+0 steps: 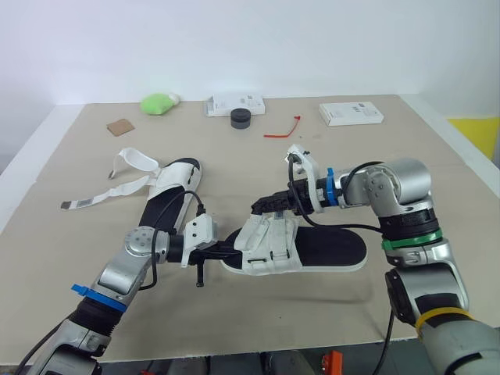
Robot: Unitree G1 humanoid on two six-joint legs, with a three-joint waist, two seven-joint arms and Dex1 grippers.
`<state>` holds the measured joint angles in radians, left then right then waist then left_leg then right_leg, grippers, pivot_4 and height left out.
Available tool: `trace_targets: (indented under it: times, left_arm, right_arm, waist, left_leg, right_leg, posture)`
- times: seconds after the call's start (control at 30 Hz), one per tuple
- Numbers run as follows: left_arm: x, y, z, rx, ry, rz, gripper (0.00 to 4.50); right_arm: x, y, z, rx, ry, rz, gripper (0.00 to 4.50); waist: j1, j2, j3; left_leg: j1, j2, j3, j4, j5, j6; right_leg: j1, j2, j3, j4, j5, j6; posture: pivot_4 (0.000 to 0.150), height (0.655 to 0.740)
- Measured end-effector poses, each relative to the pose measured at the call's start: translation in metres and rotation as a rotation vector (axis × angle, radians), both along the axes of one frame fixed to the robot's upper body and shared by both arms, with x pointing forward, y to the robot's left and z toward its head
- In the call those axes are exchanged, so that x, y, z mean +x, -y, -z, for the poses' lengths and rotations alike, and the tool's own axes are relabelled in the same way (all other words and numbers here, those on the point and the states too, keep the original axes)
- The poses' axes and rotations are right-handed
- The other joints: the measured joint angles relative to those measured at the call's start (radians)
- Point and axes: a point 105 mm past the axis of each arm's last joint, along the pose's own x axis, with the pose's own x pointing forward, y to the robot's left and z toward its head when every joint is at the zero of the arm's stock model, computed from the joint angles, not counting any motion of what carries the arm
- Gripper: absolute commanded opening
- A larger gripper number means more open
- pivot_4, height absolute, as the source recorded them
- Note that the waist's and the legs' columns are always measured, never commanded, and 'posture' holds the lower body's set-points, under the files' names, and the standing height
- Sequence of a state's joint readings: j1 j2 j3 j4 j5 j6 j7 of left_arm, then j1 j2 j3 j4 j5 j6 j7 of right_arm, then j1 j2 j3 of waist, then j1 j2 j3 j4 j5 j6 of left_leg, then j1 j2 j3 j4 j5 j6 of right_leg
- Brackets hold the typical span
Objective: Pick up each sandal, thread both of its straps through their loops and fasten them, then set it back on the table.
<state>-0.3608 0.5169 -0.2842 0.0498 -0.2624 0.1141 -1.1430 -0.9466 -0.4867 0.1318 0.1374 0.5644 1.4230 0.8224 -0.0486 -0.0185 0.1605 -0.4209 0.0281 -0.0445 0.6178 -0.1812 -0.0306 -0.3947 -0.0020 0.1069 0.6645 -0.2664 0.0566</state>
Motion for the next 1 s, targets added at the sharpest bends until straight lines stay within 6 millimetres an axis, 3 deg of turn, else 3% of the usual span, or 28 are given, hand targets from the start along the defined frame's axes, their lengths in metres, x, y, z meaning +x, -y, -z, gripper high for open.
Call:
trace_targets:
  times: [0.07, 0.23, 0.33, 0.6, 0.7, 0.87, 1.0]
  left_arm:
    - [0.0, 0.0, 0.0, 0.0, 0.0, 0.0, 0.0]
    - [0.0, 0.0, 0.0, -0.001, 0.0, -0.002, 0.0]
    - [0.0, -0.001, 0.0, -0.003, 0.0, -0.004, 0.0]
    - [0.0, -0.001, 0.0, -0.003, -0.001, -0.004, 0.0]
    - [0.0, -0.001, 0.0, -0.005, 0.0, -0.004, 0.0]
    - [0.0, 0.0, 0.0, -0.008, -0.002, -0.002, 0.0]
    - [0.0, 0.0, 0.0, -0.009, -0.002, -0.004, 0.0]
  right_arm:
    - [-0.003, -0.001, 0.003, -0.008, -0.01, -0.014, 3.51]
    - [-0.009, -0.005, 0.003, -0.004, -0.017, -0.046, 1.16]
    - [-0.01, -0.004, 0.008, -0.004, -0.031, -0.045, 0.04]
    - [-0.012, -0.005, 0.005, 0.0, -0.018, -0.058, 0.04]
    - [-0.014, -0.009, -0.004, 0.041, 0.074, -0.102, 0.04]
    - [-0.044, -0.013, -0.048, 0.194, 0.257, -0.323, 0.04]
    - [-0.066, -0.005, -0.057, 0.223, 0.289, -0.435, 0.04]
  waist:
    - [0.0, 0.0, 0.0]
    - [0.0, 0.0, 0.0]
    - [0.0, 0.0, 0.0]
    - [-0.001, 0.0, 0.0]
    - [0.0, 0.0, 0.0]
    - [0.001, 0.001, 0.001]
    - [0.001, 0.001, 0.0]
  left_leg:
    - [0.0, 0.0, 0.0, 0.0, 0.0, 0.0]
    - [0.0, 0.0, 0.0, 0.0, 0.0, 0.0]
    - [0.0, 0.0, 0.0, 0.0, 0.0, 0.0]
    - [0.0, 0.0, 0.0, 0.0, 0.0, 0.0]
    - [-0.001, 0.0, 0.0, 0.0, 0.0, 0.0]
    - [-0.001, 0.0, -0.001, 0.0, 0.0, 0.0]
    - [-0.001, 0.0, -0.001, 0.0, 0.0, 0.0]
  right_leg:
    - [0.0, 0.0, 0.0, 0.0, 0.0, 0.0]
    - [0.0, 0.0, 0.0, 0.0, 0.0, 0.0]
    - [0.0, 0.0, 0.0, 0.0, 0.0, 0.0]
    - [-0.001, 0.001, 0.0, 0.0, 0.0, 0.0]
    - [-0.001, 0.001, 0.0, 0.0, 0.0, 0.0]
    - [-0.001, 0.001, 0.0, 0.0, -0.001, 0.001]
    - [-0.001, 0.001, 0.0, 0.0, -0.001, 0.001]
  posture:
    - [0.15, 0.74]
    - [0.15, 0.74]
    - [0.15, 0.74]
    - [0.15, 0.74]
    - [0.15, 0.74]
    - [0.15, 0.74]
    - [0.15, 0.74]
